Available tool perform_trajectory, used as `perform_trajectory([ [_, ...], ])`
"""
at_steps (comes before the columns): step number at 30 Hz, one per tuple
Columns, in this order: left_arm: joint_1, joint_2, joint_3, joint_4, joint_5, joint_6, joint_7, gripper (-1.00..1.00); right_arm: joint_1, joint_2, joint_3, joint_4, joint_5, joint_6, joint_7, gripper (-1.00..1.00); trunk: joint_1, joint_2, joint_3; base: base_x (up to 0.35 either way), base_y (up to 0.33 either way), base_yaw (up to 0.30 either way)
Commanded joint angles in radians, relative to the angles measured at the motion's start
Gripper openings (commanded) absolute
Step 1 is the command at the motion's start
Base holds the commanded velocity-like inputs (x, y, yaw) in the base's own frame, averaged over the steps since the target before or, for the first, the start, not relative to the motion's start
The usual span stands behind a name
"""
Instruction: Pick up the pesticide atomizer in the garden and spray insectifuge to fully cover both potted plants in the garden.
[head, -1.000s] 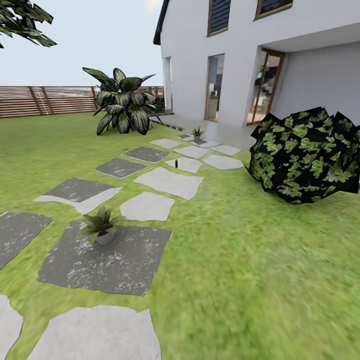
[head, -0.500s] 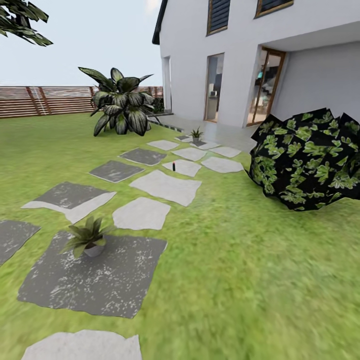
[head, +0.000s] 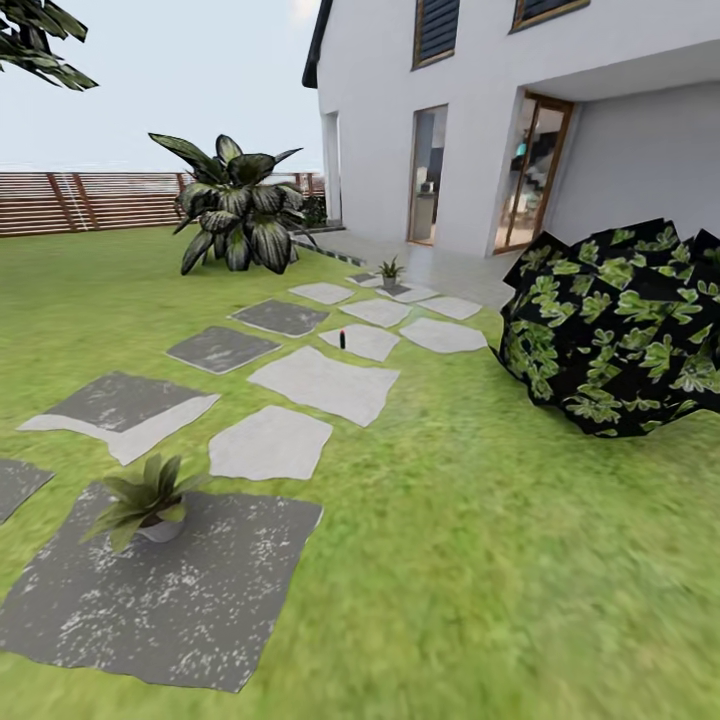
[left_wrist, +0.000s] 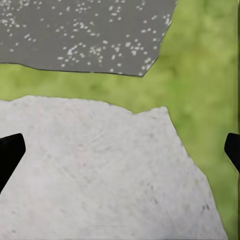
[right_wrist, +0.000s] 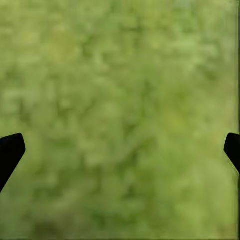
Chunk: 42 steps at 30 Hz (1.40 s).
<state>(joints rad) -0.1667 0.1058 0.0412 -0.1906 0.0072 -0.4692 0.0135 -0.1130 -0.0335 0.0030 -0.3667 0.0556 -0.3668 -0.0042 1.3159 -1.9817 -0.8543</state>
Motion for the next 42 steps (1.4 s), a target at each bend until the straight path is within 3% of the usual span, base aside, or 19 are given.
perform_trajectory([
  [1,-0.001,0.0,0.003,0.001,0.001,-0.003,-0.001,1.0,-0.001,0.0,0.0,0.001,0.005,-0.003,0.0,1.0,0.0,0.0,-0.001,0.331,-0.117,0.0],
  [42,-0.001,-0.001,0.002,0.002,0.0,-0.003,0.0,1.0,-0.001,0.0,0.0,0.0,0.004,-0.003,0.0,1.0,0.0,0.0,-0.001,0.332,-0.104,0.0],
])
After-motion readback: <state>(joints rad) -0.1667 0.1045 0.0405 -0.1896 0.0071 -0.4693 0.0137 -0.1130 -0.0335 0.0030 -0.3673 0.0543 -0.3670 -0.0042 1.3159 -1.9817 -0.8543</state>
